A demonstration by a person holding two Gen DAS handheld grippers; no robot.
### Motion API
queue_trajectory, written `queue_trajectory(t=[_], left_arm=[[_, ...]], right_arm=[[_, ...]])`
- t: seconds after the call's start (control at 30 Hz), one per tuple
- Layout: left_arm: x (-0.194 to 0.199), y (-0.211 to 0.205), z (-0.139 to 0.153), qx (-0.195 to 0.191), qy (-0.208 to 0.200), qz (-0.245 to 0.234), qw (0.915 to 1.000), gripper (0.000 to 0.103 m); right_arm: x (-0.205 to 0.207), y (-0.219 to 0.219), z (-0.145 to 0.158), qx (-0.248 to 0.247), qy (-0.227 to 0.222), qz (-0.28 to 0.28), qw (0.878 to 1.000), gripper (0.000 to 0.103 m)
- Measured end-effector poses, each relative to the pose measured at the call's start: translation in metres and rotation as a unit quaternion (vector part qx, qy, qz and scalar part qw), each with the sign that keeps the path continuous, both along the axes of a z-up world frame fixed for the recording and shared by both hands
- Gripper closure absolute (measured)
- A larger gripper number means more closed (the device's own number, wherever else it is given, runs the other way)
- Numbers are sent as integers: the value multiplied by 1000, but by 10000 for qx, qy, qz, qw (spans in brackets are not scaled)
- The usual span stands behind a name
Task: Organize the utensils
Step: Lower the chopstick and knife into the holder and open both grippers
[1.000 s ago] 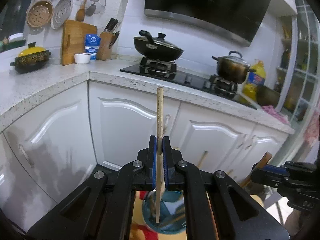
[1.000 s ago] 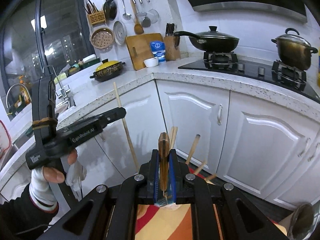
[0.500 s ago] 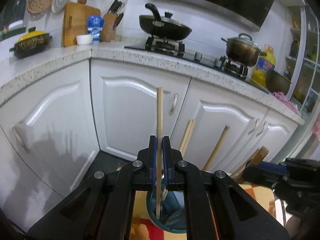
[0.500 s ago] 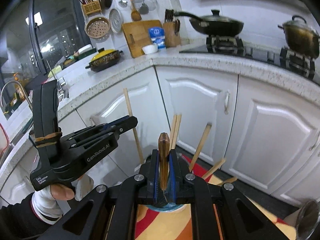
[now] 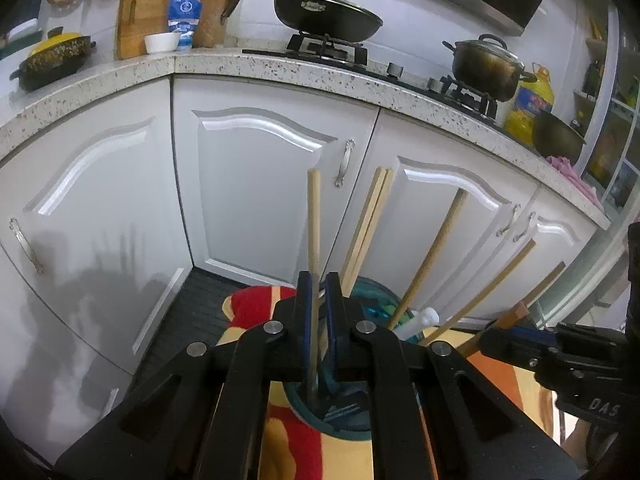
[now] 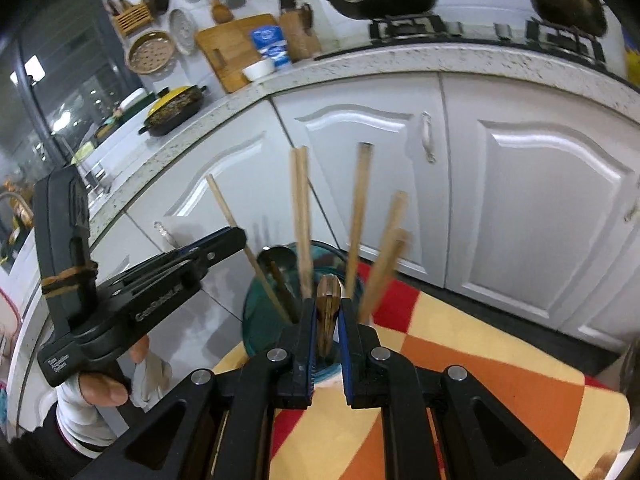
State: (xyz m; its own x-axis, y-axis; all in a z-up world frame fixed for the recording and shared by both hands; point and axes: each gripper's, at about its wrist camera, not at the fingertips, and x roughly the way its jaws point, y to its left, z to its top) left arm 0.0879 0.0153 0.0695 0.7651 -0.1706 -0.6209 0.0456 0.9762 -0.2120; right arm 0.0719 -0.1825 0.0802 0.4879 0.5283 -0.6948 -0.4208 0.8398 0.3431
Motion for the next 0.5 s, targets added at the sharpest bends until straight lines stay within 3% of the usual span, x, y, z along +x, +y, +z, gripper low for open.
queue_trajectory(t=[0.13,0.33,0.5], left_arm=[[-6,2,1,-59,38,-24,10000,73],[-23,2,7,-55,-13,-80,10000,66],[-47,-7,9,264,-87,-74,9996,66]], right_arm=[[-11,-5,2,-65,-23,-13,10000,73],[-29,-17,0,-59,11,-70,10000,73],[-42,-18,-5,-158,-32,-149,9998,72]])
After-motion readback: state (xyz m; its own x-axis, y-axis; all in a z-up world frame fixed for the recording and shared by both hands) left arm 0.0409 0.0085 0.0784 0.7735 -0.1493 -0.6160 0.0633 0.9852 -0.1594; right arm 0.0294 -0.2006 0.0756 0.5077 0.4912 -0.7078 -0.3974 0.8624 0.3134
